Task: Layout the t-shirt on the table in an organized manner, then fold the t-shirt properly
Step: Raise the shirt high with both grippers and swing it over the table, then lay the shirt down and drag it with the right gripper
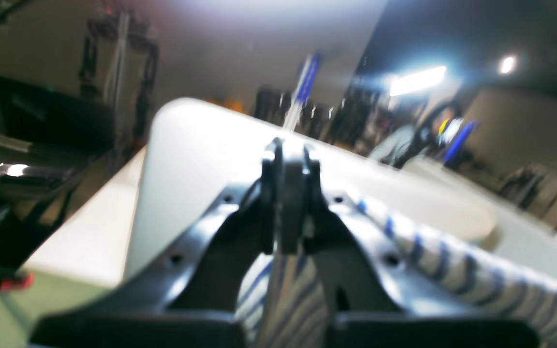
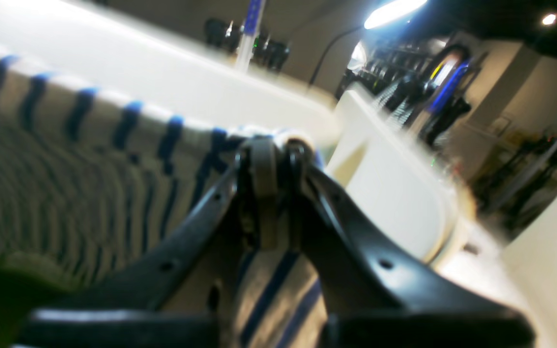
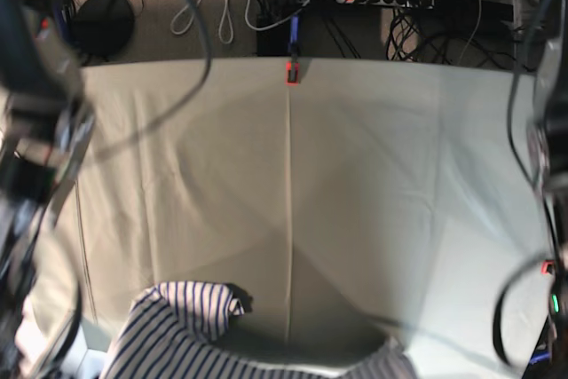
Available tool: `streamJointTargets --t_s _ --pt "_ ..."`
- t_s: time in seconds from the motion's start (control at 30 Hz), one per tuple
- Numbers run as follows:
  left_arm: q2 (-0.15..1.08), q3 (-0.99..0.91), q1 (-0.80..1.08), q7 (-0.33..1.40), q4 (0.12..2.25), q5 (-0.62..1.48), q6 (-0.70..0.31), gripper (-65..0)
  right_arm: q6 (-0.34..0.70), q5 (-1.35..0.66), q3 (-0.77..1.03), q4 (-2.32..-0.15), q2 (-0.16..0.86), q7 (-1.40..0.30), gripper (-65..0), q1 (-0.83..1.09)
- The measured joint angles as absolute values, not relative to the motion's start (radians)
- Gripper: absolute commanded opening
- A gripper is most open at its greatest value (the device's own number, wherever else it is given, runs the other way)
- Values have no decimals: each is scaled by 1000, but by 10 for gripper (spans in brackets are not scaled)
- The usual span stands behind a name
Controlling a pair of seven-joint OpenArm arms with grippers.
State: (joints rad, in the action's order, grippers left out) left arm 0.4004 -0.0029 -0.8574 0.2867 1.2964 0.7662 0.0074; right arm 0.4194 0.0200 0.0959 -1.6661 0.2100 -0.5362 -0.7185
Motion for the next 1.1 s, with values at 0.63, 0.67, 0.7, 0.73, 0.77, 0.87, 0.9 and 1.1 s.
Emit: streamJointTargets --t_s 0.63,0.67,0.7,0.73,0.77,0.87,0.9,1.1 --pt "366 -410 102 296 1647 948 17 -648 425 21 104 -1926 141 -188 -650 264" --pt "368 -420 139 289 1657 981 12 -648 423 20 105 -1926 141 -162 -650 292" --pt "369 -427 175 290 1670 993 9 -648 422 20 105 -1926 141 -141 -650 319" --pt "368 -438 212 290 1681 1013 5 -648 422 20 104 -1927 141 -120 -650 350" --pt "367 -456 253 289 1686 1024 -1 -648 421 20 104 -1928 142 -91 -650 382" --pt "350 -511 346 296 1686 1030 6 -648 423 21 100 -1927 142 -36 -650 480" --pt "338 -530 366 296 1684 1030 7 -648 423 21 99 -1926 141 -14 -650 505" --pt "303 -633 417 291 1675 1030 2 -648 424 19 70 -1884 132 99 -650 611"
